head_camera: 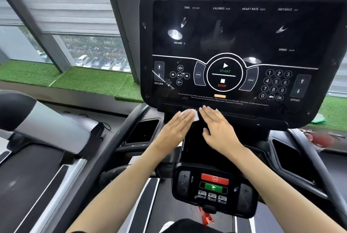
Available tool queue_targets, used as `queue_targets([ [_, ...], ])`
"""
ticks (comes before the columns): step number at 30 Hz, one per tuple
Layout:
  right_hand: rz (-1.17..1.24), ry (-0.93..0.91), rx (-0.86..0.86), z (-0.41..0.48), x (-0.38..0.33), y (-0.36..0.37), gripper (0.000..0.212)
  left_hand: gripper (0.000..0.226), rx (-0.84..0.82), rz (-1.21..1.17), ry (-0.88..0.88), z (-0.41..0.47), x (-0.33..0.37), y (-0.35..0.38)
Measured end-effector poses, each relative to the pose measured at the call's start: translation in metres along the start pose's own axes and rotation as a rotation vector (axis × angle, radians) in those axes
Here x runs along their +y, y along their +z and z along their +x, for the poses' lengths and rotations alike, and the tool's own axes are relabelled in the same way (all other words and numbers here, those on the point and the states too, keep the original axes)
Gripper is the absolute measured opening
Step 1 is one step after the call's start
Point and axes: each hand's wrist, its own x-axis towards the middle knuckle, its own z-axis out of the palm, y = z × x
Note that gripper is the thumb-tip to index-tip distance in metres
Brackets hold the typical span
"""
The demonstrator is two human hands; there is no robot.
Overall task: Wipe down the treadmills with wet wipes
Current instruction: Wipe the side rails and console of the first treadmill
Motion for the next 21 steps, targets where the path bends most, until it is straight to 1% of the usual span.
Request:
queue_targets([
  [3,0.001,-0.009,-0.016,0.000,0.001,-0.002,0.068,0.047,-0.042,0.028,0.012,-0.006,-0.017,-0.007],
  [6,0.003,-0.010,-0.018,0.001,0.001,-0.002,0.068,0.041,-0.046,-0.011,-0.146,-0.040,-0.048,-0.012],
  [8,0.009,-0.002,-0.015,0.000,0.001,-0.001,0.069,0.040,-0.018,-0.017,-0.261,-0.048,-0.049,-0.011],
  [9,0.008,-0.002,-0.017,0.000,0.001,-0.001,0.069,0.041,0.002,-0.029,-0.282,-0.044,-0.041,-0.008],
  [10,0.007,-0.003,-0.019,0.000,0.001,-0.001,0.069,0.042,0.017,-0.042,-0.267,-0.036,-0.030,-0.004],
  [11,0.008,-0.003,-0.021,0.000,0.001,-0.001,0.069,0.044,0.018,-0.056,-0.215,-0.025,-0.018,0.001],
  [13,0.026,-0.002,-0.029,0.000,0.002,-0.001,0.068,0.045,-0.014,-0.084,-0.048,-0.004,-0.002,0.004],
  [14,0.033,-0.003,-0.036,0.000,0.003,-0.002,0.068,0.044,-0.031,-0.099,0.028,0.003,-0.001,0.005],
  [16,0.031,-0.007,-0.051,0.000,0.004,-0.003,0.069,0.047,-0.091,-0.094,0.086,0.000,-0.015,0.001],
  [18,0.020,-0.009,-0.063,0.001,0.005,-0.004,0.069,0.051,-0.136,-0.060,0.033,-0.018,-0.037,-0.007],
  [21,0.017,0.000,-0.070,0.001,0.004,-0.003,0.070,0.046,-0.096,-0.101,-0.156,-0.053,-0.064,-0.017],
])
